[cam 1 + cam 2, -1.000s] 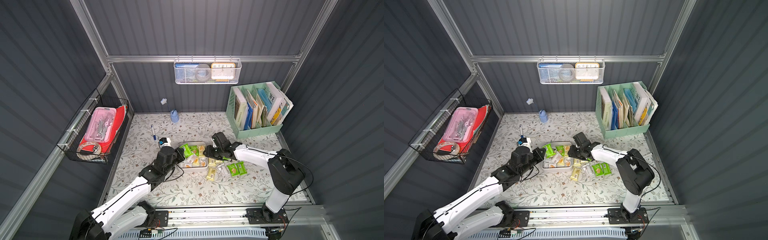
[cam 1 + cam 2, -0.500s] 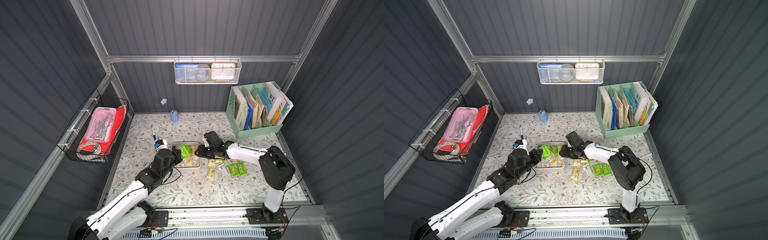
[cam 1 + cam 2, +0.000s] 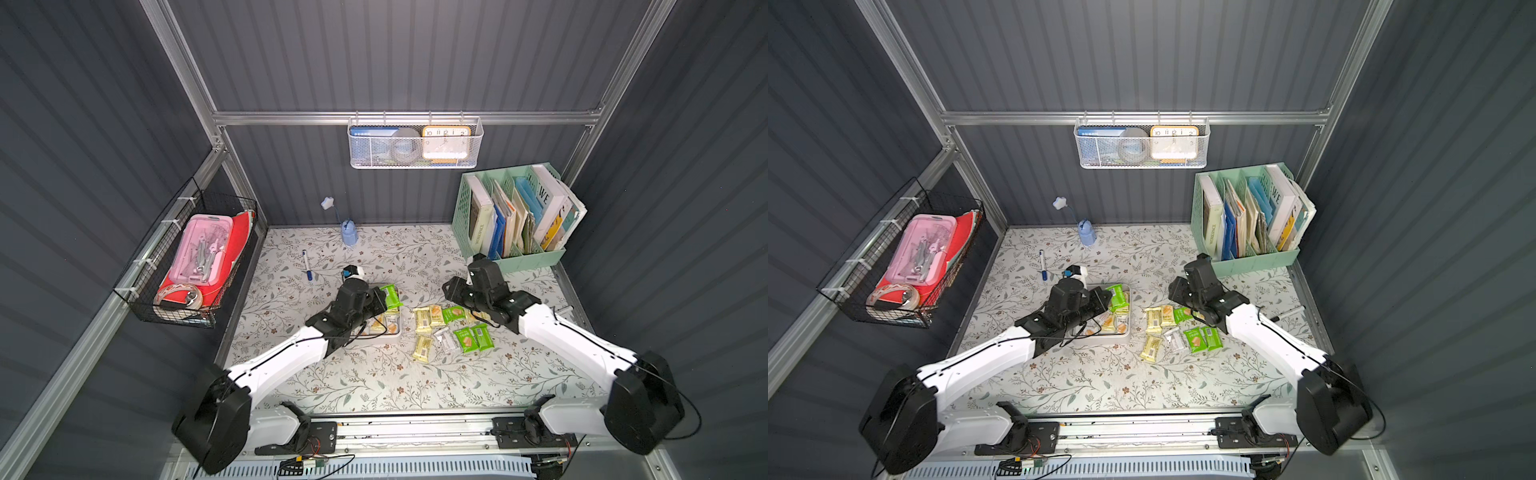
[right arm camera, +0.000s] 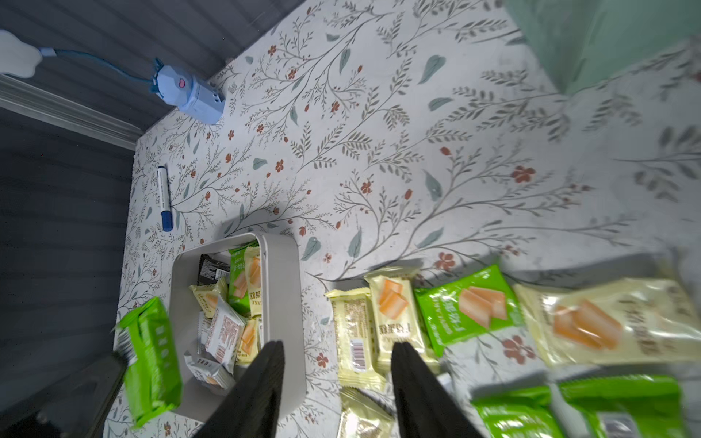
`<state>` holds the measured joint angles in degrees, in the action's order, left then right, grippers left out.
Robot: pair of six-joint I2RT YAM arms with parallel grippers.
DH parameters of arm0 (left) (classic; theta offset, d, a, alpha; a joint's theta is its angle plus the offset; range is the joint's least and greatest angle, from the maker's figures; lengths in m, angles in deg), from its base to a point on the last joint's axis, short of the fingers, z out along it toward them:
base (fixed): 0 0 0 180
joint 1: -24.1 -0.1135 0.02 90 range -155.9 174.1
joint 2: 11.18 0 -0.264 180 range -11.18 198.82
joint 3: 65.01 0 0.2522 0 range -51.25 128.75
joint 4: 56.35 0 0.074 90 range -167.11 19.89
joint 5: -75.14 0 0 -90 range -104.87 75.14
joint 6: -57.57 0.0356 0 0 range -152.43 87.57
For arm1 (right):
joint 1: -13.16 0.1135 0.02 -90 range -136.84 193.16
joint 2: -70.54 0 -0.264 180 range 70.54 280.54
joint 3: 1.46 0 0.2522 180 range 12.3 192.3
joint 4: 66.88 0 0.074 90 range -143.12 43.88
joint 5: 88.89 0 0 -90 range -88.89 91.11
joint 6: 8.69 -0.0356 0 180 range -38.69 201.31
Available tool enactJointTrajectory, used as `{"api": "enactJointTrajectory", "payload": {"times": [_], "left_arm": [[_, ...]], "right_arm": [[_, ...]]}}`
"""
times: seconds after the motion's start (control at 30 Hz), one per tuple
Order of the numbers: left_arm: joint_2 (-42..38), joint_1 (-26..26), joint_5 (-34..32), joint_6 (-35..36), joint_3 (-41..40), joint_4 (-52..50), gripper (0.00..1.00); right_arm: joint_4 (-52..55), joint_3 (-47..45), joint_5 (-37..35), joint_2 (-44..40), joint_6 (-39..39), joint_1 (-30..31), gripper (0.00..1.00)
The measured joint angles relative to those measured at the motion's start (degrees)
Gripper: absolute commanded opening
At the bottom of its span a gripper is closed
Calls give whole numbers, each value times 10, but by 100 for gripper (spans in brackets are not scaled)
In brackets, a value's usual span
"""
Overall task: Take the cookies out of the storage box
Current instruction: Place the cookie at the center of the board.
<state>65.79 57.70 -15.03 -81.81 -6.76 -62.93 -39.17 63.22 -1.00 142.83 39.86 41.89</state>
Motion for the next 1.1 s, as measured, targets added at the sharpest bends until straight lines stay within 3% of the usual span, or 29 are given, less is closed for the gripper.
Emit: {"api": "enactJointTrajectory", "payload": {"times": [0.2,0.43,0.8,0.9,1.0,1.1], "left_arm": [[159,23,23,24,110,30,0],[314,29,40,55,232,18,0],[405,29,49,101,320,-37,0],[411,29,49,115,332,-53,31],[417,29,48,125,336,-62,43],[418,29,46,126,338,-70,46]], "right_arm": [[38,-70,-47,-138,-11,2,50],[78,-86,-71,-199,-12,2,50],[99,-95,-71,-217,-12,2,50],[99,-95,-71,-216,-11,2,50],[99,-95,-69,-215,-11,2,50],[99,-95,-69,-212,-11,2,50]]}}
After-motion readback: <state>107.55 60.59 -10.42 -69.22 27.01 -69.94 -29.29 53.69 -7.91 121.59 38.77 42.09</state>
